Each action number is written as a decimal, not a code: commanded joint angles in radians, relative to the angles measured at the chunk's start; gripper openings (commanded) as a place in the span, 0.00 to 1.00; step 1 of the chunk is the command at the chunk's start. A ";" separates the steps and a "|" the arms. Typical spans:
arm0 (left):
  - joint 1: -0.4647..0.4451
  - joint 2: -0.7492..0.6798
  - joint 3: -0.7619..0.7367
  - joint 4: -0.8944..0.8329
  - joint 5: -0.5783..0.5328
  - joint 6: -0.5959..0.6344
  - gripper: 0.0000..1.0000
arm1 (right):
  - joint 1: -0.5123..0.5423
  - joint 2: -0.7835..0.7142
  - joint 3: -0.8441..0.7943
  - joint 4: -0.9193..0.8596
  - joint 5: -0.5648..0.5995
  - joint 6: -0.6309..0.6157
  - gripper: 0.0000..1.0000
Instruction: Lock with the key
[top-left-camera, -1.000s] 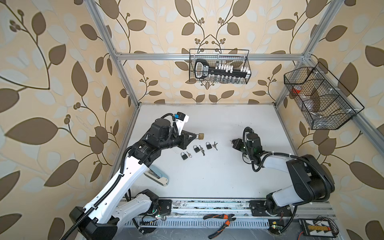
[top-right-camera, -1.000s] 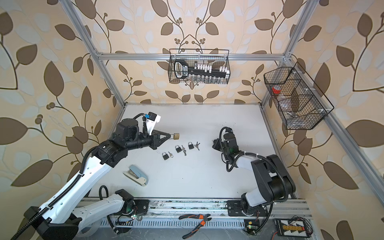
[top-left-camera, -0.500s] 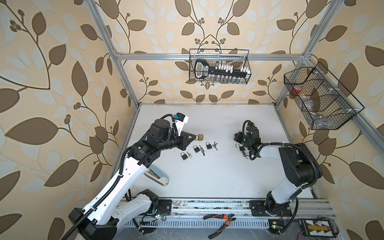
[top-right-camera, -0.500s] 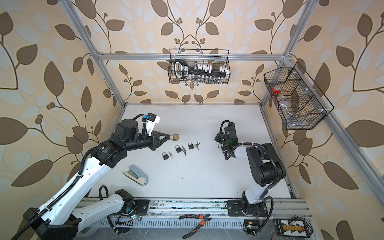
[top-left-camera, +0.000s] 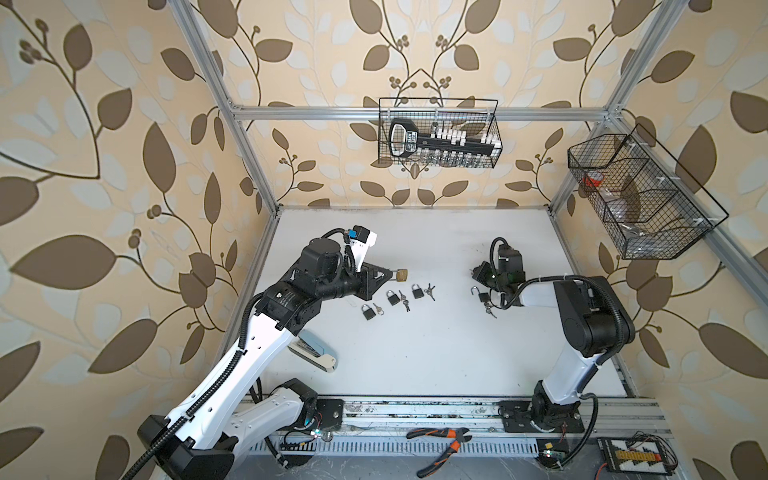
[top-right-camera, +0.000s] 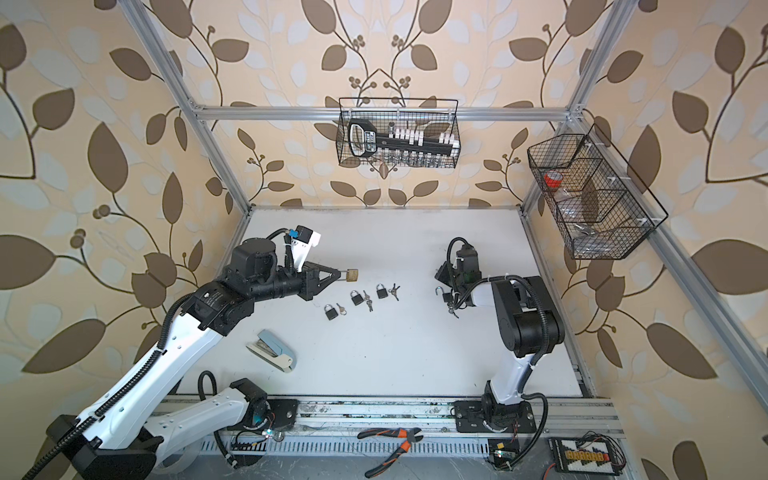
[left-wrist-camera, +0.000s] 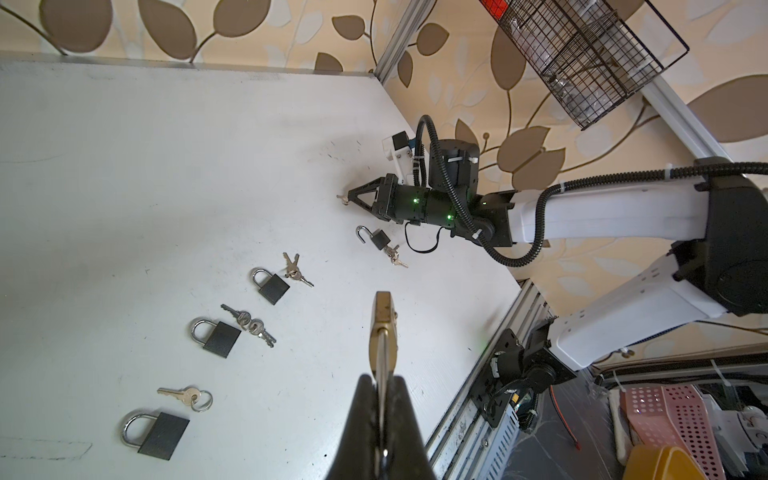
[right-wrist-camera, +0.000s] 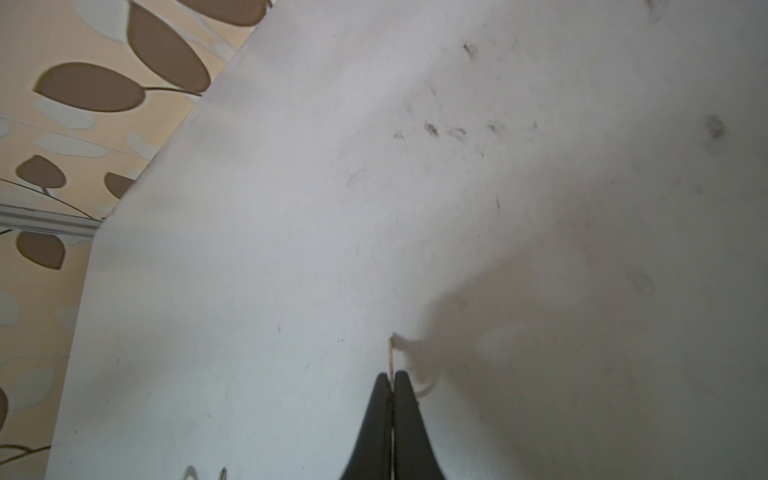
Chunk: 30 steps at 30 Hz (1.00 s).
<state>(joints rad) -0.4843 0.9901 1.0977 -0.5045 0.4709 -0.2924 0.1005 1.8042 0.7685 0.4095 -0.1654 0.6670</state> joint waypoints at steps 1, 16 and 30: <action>0.000 -0.004 0.016 0.046 0.031 -0.008 0.00 | -0.013 0.017 -0.002 -0.001 -0.003 0.008 0.11; 0.001 0.097 0.110 -0.011 0.058 -0.002 0.00 | 0.047 -0.467 -0.100 -0.081 0.160 -0.216 0.42; 0.001 0.291 0.207 0.042 0.375 0.067 0.00 | 0.510 -0.823 0.004 -0.275 -0.061 -0.864 0.81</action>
<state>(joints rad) -0.4831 1.2743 1.2503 -0.5190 0.7296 -0.2615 0.5800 0.9890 0.7166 0.2516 -0.1833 -0.0132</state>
